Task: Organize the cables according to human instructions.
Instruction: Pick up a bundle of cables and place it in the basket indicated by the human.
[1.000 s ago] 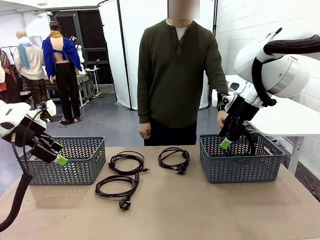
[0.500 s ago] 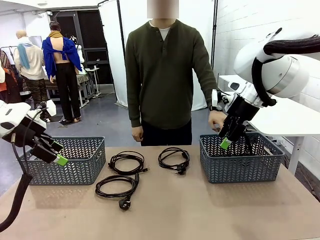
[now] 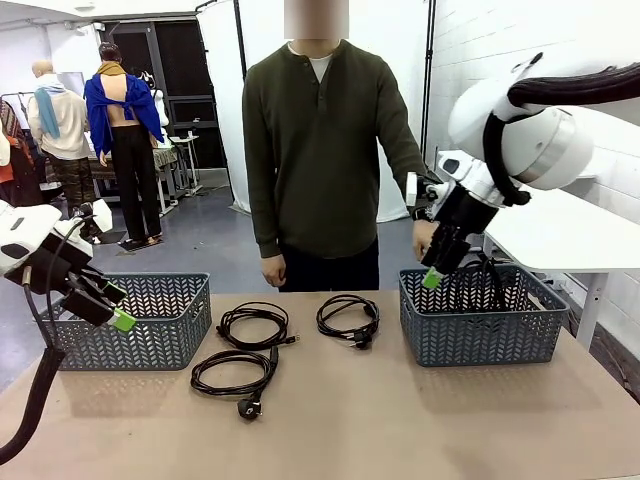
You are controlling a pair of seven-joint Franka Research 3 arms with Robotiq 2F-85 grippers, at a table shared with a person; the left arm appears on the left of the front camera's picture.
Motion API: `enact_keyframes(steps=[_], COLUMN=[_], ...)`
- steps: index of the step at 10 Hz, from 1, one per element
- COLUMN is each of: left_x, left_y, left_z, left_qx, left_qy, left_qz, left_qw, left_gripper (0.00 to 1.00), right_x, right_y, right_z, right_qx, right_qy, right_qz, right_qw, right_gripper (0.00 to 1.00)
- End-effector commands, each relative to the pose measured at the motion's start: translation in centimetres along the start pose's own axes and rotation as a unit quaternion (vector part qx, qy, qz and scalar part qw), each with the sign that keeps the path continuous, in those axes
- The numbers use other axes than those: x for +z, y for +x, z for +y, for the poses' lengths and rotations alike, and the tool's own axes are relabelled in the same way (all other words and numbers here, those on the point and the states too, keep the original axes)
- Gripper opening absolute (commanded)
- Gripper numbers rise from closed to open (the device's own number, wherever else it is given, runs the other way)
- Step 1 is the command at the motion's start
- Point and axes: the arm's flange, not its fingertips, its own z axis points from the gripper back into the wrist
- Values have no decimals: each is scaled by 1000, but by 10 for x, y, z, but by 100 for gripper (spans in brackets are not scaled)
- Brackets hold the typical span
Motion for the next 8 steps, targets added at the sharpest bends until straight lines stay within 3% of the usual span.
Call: enact_keyframes(steps=[1, 2, 5, 8], left_x=[-1, -1, -1, -1], left_y=[-2, -2, -2, -2], left_z=[4, 4, 4, 4], left_qx=[-8, -8, -8, -8], left_qy=[-8, -8, -8, -8], left_qz=[-6, -6, -6, -6], left_qw=[1000, 1000, 1000, 1000], left_gripper=[100, 100, 100, 100], right_x=[-18, -27, -56, -77], right_y=[20, 29, 49, 68], right_z=[-21, -29, -57, -69], right_qx=[27, 45, 16, 5], right_qy=[7, 7, -1, 4], right_qz=[37, 59, 108, 125], right_qw=[999, 997, 994, 992], right_gripper=[100, 100, 100, 100])
